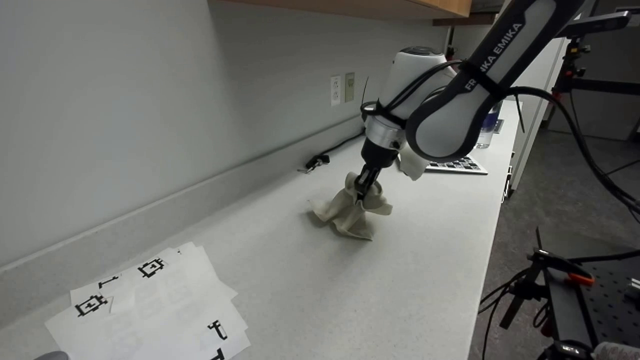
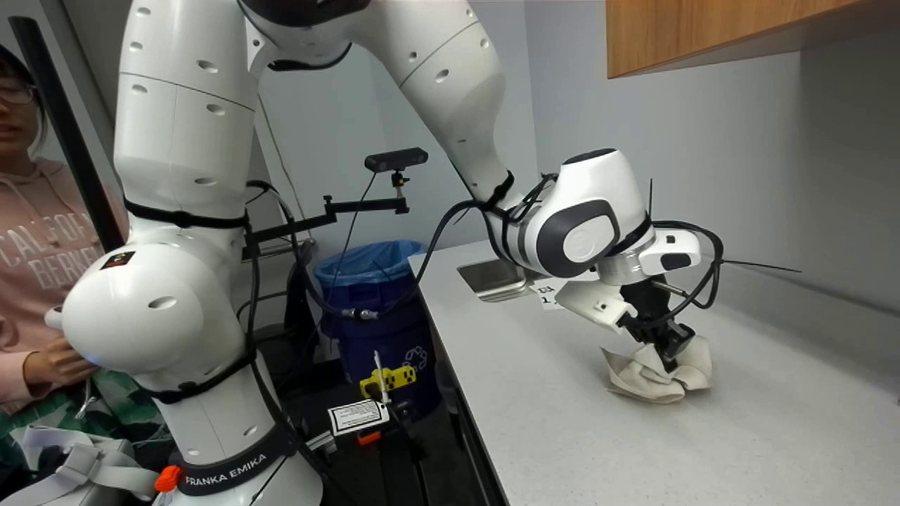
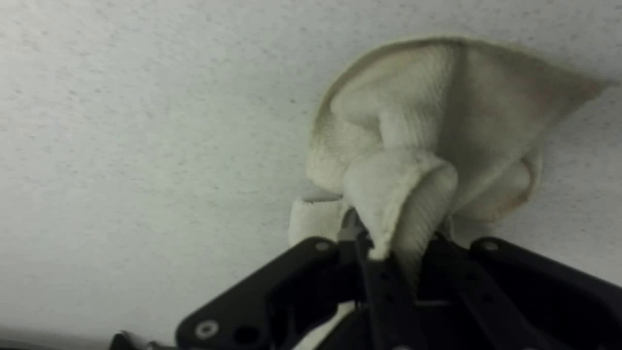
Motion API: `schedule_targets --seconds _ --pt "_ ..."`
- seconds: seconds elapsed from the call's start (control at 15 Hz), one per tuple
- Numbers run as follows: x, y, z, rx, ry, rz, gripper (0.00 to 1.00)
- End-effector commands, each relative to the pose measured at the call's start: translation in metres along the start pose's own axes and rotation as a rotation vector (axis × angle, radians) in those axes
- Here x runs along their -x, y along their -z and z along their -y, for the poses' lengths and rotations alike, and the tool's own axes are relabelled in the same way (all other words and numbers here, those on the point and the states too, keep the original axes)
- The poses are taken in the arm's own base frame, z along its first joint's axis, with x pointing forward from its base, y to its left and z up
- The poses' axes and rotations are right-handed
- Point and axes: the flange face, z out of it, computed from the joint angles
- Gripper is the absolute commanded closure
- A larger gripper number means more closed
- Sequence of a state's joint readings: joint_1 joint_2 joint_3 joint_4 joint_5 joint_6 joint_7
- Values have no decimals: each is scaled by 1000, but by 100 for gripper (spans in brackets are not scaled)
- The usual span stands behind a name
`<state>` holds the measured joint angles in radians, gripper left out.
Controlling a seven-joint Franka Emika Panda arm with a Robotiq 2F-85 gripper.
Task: Use the towel to wipe the counter
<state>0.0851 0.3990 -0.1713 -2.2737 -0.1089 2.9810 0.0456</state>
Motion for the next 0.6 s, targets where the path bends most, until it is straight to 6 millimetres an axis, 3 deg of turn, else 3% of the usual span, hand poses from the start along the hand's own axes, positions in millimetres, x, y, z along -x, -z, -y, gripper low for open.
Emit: schedule_targets --seconds 0.0,0.2,0.53 --pt "15 8 -28 60 -46 -14 98" --pt "22 -5 -39 81 -73 24 98" --pt "22 -27 -14 31 -62 65 98"
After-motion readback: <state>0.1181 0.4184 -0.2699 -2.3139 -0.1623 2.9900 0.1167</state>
